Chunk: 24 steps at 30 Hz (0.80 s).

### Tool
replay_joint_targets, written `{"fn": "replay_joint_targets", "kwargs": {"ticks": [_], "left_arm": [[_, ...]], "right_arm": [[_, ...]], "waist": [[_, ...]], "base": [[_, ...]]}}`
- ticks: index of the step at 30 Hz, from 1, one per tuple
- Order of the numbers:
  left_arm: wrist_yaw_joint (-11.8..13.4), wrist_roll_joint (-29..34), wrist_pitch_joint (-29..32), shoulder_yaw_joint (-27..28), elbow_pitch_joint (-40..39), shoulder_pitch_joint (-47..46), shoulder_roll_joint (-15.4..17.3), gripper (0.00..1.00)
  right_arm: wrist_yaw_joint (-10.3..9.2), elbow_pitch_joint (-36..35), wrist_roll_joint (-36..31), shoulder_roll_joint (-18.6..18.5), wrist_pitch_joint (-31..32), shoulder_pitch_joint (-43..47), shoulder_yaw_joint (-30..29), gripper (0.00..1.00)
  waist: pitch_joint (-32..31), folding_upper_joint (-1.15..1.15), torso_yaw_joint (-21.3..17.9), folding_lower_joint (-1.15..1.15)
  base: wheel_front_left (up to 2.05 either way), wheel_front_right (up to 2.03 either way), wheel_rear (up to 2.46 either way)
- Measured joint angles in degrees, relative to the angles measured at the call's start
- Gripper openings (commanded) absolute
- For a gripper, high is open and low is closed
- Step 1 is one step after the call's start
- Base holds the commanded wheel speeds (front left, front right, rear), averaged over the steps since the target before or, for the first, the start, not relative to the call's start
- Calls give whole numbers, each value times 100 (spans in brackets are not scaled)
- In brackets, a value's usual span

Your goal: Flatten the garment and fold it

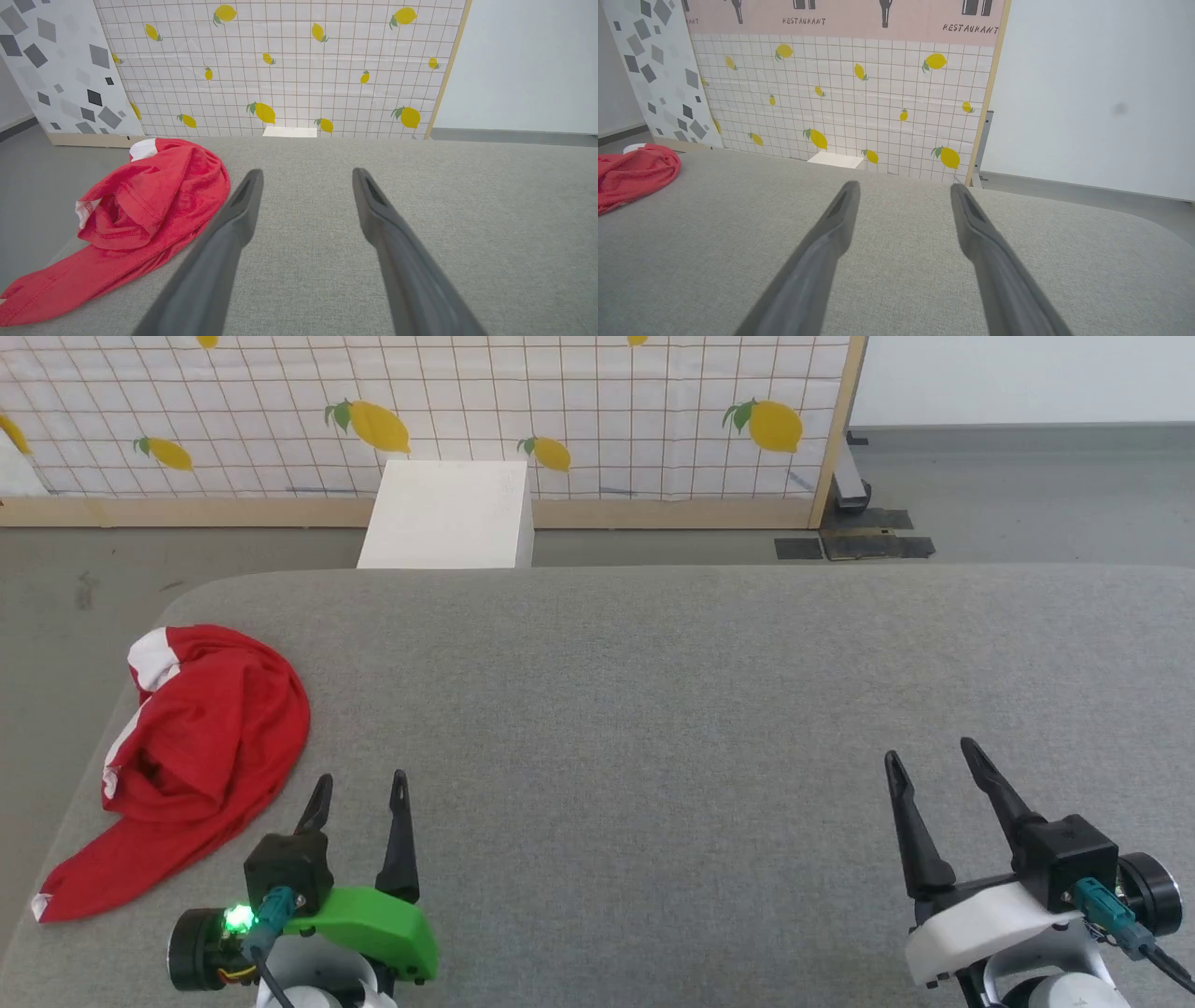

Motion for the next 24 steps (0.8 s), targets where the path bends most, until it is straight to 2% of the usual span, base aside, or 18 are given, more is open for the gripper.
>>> {"fn": "replay_joint_targets", "kwargs": {"ticks": [24], "left_arm": [[43,-153,-265,-76,241,-30,15,100]], "right_arm": [[0,44,0,0,-289,4,7,100]], "waist": [[-38,0,34,0]], "base": [[0,0,0]]}}
